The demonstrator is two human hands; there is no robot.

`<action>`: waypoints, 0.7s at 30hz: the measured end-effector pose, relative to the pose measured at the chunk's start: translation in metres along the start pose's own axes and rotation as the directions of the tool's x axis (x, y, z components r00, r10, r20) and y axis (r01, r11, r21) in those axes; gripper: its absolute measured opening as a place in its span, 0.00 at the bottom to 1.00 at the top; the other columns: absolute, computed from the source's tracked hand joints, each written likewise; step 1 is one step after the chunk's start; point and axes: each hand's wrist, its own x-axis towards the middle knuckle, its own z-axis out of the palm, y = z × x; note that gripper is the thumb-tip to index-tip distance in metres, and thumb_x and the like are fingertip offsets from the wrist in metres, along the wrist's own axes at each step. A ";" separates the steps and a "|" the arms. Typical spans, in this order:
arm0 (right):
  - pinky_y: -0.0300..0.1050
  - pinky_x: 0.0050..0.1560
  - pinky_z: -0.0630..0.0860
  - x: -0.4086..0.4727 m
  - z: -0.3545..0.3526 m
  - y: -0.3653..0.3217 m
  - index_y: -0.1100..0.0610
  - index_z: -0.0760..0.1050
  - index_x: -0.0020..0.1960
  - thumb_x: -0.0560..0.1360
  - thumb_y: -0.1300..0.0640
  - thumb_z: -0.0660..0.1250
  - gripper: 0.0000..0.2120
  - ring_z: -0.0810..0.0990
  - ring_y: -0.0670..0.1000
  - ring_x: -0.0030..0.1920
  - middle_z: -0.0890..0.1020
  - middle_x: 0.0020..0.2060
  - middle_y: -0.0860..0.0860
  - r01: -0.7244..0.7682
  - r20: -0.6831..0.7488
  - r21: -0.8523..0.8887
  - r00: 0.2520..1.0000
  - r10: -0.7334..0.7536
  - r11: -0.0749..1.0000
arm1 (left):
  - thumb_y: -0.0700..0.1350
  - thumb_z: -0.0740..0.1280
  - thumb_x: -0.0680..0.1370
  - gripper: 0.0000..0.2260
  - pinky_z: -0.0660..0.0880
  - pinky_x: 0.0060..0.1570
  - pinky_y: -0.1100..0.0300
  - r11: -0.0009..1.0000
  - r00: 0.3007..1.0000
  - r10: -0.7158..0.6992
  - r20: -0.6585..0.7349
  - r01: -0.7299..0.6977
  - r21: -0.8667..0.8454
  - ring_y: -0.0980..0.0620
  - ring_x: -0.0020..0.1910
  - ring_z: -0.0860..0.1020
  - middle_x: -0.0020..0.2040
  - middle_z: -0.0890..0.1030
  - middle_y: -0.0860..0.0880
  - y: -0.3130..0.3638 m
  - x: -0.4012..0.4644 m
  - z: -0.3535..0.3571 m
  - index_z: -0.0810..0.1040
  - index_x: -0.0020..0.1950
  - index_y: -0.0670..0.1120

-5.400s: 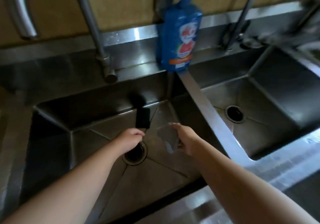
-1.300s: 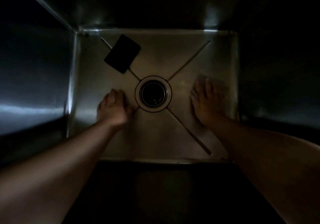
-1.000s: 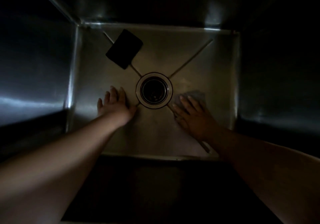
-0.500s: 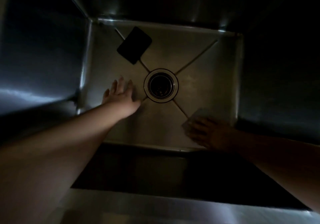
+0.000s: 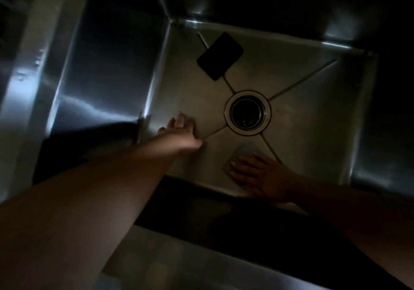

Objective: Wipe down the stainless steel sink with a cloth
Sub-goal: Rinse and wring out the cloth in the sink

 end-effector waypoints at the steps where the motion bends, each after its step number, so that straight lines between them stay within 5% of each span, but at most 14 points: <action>1: 0.49 0.64 0.60 -0.004 0.005 -0.001 0.48 0.79 0.58 0.81 0.48 0.42 0.27 0.81 0.53 0.56 0.81 0.57 0.48 0.031 -0.012 -0.013 0.999 -0.031 0.999 | 0.60 0.56 0.76 0.33 0.49 0.71 0.49 1.000 1.000 -0.009 0.002 0.009 -0.009 0.46 0.75 0.44 0.76 0.39 0.48 0.000 -0.002 -0.002 0.44 0.75 0.51; 5: 0.51 0.60 0.74 0.005 0.012 -0.003 0.47 0.79 0.58 0.81 0.49 0.39 0.29 0.80 0.53 0.58 0.80 0.59 0.49 -0.006 -0.092 0.038 0.996 0.010 0.999 | 0.60 0.55 0.77 0.33 0.50 0.72 0.49 0.999 1.000 -0.008 0.026 0.009 -0.033 0.44 0.75 0.45 0.76 0.39 0.47 0.000 -0.001 -0.009 0.44 0.75 0.51; 8: 0.55 0.55 0.77 0.040 -0.004 -0.002 0.50 0.79 0.59 0.79 0.48 0.52 0.19 0.80 0.54 0.58 0.81 0.59 0.51 -0.170 -0.126 0.133 0.974 0.187 0.976 | 0.61 0.56 0.77 0.33 0.51 0.72 0.48 0.997 0.999 0.004 0.043 -0.001 -0.083 0.44 0.75 0.46 0.76 0.39 0.46 0.001 0.000 -0.009 0.44 0.75 0.50; 10: 0.52 0.64 0.69 0.063 -0.013 0.002 0.53 0.75 0.64 0.78 0.51 0.59 0.17 0.74 0.54 0.66 0.76 0.65 0.53 -0.266 -0.118 0.192 0.949 0.292 0.945 | 0.61 0.56 0.76 0.33 0.50 0.72 0.48 0.991 1.000 0.005 0.021 -0.002 -0.133 0.44 0.75 0.46 0.76 0.40 0.46 0.003 0.000 -0.009 0.45 0.75 0.51; 12: 0.44 0.71 0.54 0.075 -0.026 0.005 0.56 0.67 0.70 0.81 0.55 0.53 0.18 0.63 0.52 0.72 0.68 0.71 0.54 -0.298 -0.060 0.355 0.939 0.340 0.886 | 0.60 0.55 0.77 0.32 0.51 0.72 0.49 0.987 1.000 -0.006 -0.012 0.004 -0.159 0.43 0.75 0.47 0.76 0.41 0.46 0.007 -0.002 -0.013 0.45 0.75 0.51; 13: 0.40 0.68 0.54 0.076 -0.037 0.007 0.58 0.67 0.70 0.82 0.56 0.51 0.19 0.63 0.54 0.71 0.68 0.71 0.57 -0.383 0.030 0.576 0.893 0.449 0.722 | 0.60 0.54 0.77 0.31 0.51 0.72 0.50 0.985 1.000 -0.010 -0.030 0.005 -0.175 0.42 0.75 0.49 0.77 0.42 0.46 0.008 -0.004 -0.015 0.46 0.75 0.51; 15: 0.39 0.63 0.59 0.075 -0.057 0.011 0.62 0.66 0.70 0.82 0.56 0.52 0.19 0.67 0.57 0.69 0.69 0.69 0.61 -0.447 0.337 0.895 0.657 0.674 -0.011 | 0.60 0.53 0.78 0.29 0.54 0.70 0.52 0.967 0.997 -0.013 -0.076 -0.007 -0.254 0.42 0.74 0.53 0.77 0.46 0.47 0.013 -0.007 -0.022 0.49 0.75 0.52; 17: 0.46 0.65 0.65 0.070 -0.073 0.017 0.64 0.66 0.69 0.81 0.53 0.54 0.21 0.71 0.59 0.66 0.71 0.67 0.61 -0.221 0.574 0.804 0.530 0.624 -0.552 | 0.59 0.53 0.78 0.27 0.58 0.69 0.53 0.916 0.992 0.004 -0.126 -0.054 -0.399 0.43 0.72 0.59 0.76 0.55 0.46 0.019 -0.011 -0.029 0.55 0.74 0.50; 19: 0.52 0.56 0.75 0.060 -0.088 0.023 0.63 0.72 0.64 0.80 0.48 0.55 0.22 0.79 0.59 0.56 0.79 0.58 0.59 0.061 0.676 0.553 0.550 0.491 -0.831 | 0.59 0.53 0.78 0.25 0.60 0.67 0.54 0.821 0.991 0.008 -0.133 -0.083 -0.565 0.44 0.70 0.63 0.73 0.63 0.45 0.028 -0.018 -0.037 0.62 0.72 0.48; 21: 0.50 0.49 0.76 0.049 -0.104 0.026 0.62 0.74 0.63 0.80 0.47 0.54 0.22 0.81 0.56 0.51 0.80 0.56 0.58 0.159 0.667 0.458 0.588 0.457 -0.874 | 0.59 0.52 0.78 0.25 0.63 0.64 0.54 0.673 0.996 -0.012 -0.093 -0.061 -0.737 0.45 0.66 0.68 0.69 0.70 0.45 0.041 -0.027 -0.044 0.68 0.69 0.46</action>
